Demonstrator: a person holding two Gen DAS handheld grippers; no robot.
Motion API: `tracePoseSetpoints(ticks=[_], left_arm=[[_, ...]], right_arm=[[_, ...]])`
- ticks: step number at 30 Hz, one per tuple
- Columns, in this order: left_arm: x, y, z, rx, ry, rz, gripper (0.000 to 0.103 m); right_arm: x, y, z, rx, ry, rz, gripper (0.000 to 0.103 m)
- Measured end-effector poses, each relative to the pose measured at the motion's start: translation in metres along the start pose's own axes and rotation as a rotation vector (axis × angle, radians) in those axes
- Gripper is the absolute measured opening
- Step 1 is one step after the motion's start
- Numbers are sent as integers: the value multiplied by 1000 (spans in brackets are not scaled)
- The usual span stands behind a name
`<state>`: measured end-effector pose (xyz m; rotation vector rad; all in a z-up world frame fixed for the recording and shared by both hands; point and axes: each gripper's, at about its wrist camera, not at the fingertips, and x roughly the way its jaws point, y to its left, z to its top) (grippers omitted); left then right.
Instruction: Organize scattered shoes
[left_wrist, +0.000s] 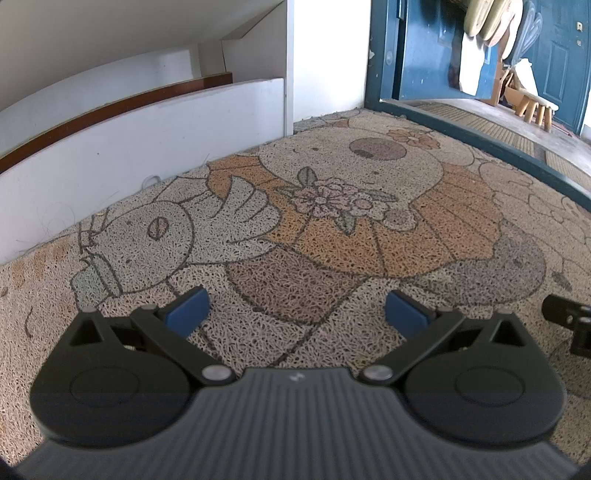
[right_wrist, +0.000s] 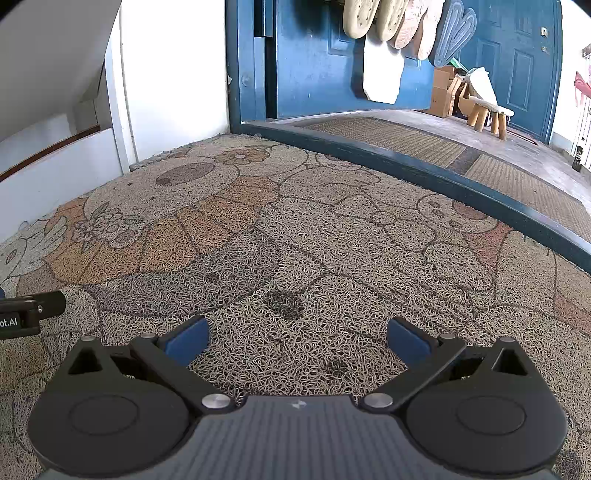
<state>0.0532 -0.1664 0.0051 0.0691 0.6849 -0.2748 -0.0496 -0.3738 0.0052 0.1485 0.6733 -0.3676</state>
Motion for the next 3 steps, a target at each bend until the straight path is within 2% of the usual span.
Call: tracePoseSetpoints(ticks=[3], left_arm=[[0,1,0,-2,0,0,103]], right_arm=[[0,0,0,0,0,0,103]])
